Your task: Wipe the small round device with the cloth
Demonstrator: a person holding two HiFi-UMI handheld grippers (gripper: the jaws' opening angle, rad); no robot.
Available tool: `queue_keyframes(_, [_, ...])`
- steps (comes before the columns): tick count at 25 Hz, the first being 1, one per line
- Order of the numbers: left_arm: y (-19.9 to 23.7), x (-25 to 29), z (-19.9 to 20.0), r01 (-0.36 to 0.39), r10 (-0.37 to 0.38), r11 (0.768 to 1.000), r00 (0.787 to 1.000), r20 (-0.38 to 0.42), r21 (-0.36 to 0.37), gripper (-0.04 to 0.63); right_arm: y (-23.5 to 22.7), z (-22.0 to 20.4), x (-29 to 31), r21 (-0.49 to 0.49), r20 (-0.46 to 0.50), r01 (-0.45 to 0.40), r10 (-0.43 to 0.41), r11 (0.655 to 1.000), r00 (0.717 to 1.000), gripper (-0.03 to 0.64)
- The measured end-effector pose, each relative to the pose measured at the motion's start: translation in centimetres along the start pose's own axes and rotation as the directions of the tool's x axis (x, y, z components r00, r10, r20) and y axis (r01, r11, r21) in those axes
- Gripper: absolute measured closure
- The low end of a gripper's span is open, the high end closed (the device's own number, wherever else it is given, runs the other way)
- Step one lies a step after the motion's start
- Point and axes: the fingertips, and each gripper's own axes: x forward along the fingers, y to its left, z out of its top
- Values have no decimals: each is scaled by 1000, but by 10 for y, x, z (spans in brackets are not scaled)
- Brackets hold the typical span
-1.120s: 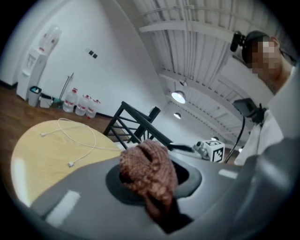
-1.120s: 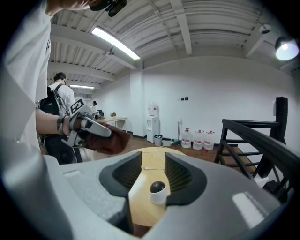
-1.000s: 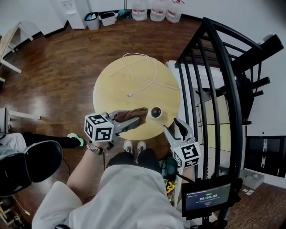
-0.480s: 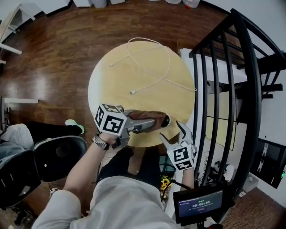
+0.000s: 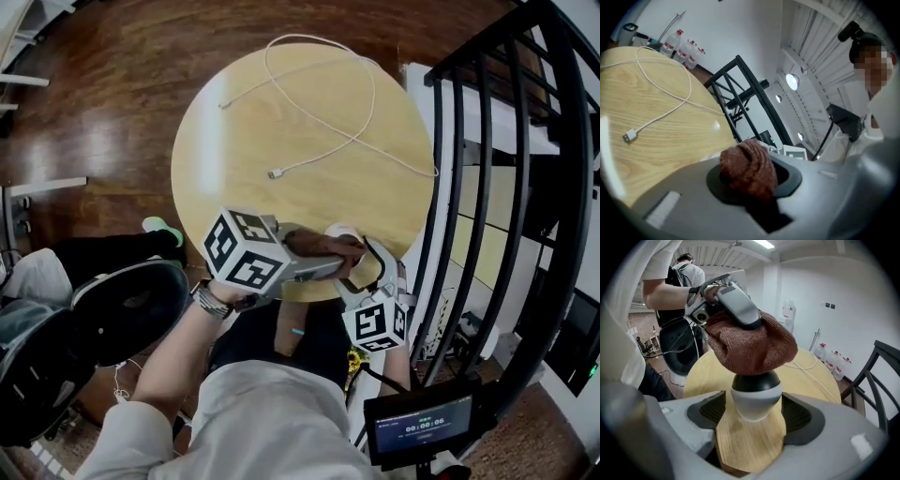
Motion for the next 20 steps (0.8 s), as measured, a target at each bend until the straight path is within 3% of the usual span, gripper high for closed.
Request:
queue_keyframes(6, [5, 2, -13, -92, 98, 994, 991, -87, 60, 509, 7, 5, 3, -21, 0, 26, -26, 999, 1000, 270])
queue_keyframes(20, [12, -13, -15, -124, 129, 990, 989, -70, 62, 508, 13, 19, 0, 30, 21, 3, -4, 1000, 1000, 276])
